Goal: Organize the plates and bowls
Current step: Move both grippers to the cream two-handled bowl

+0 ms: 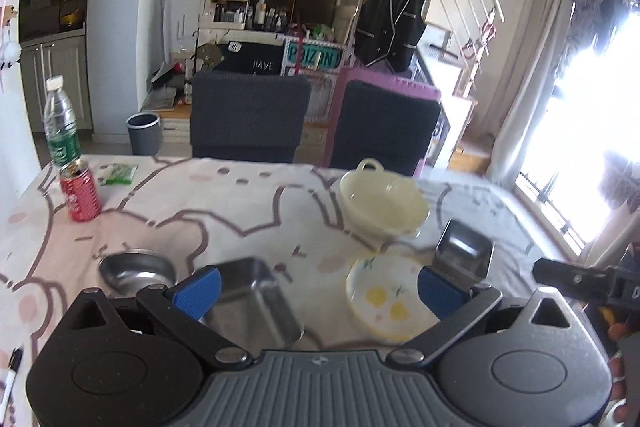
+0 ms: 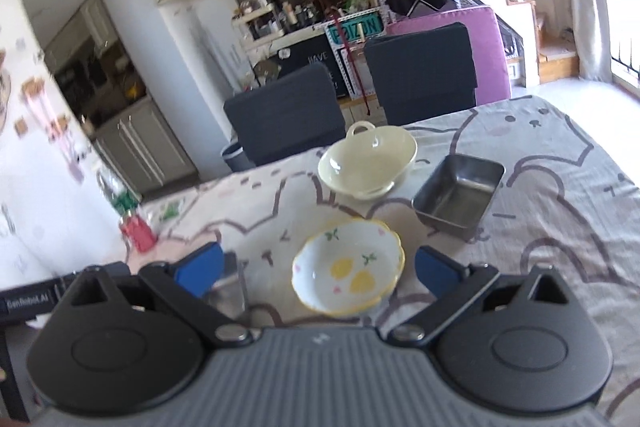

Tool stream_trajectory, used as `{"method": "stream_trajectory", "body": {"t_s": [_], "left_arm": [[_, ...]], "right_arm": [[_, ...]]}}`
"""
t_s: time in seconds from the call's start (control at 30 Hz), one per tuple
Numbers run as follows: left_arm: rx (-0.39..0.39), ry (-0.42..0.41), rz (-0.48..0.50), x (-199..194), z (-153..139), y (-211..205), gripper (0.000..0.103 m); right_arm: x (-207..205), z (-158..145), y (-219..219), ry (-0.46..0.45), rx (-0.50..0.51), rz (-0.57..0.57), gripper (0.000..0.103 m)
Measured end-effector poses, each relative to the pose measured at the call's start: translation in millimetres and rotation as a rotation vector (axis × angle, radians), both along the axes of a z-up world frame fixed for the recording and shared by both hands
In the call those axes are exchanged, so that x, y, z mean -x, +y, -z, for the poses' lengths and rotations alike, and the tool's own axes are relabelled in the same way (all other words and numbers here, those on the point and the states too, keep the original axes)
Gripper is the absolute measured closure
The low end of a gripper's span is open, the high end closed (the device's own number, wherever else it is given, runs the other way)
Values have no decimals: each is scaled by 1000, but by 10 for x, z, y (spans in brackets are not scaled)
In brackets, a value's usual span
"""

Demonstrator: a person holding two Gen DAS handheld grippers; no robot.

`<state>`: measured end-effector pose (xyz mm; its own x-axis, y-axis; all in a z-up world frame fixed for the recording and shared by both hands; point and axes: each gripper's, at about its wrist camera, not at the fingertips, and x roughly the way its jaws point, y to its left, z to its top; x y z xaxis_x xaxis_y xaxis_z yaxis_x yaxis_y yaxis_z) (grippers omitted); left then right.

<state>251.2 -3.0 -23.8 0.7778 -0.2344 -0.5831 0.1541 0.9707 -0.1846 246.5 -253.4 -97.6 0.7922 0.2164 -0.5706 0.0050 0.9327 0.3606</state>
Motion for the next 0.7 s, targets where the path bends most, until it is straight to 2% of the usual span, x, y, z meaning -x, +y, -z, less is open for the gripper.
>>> {"method": "stream_trajectory", "body": {"t_s": [0.2,0.33,0.43,0.7], "left_arm": [[12,-41,7,-343,-143,-113,0],[-55,-106,38,-592,-212,-217,0],[-64,-114,53,-833,-247,-270,0],[-108,-131,116,-1598,-150,-483,0]], "right_arm": [[-296,22,-44,-21,-15,32,0],[-540,20,-111,-35,-55,59,0],[-738,34,-155,-59,-73,95,0],[-1473,325,-339,-8,-155,180,0]]}}
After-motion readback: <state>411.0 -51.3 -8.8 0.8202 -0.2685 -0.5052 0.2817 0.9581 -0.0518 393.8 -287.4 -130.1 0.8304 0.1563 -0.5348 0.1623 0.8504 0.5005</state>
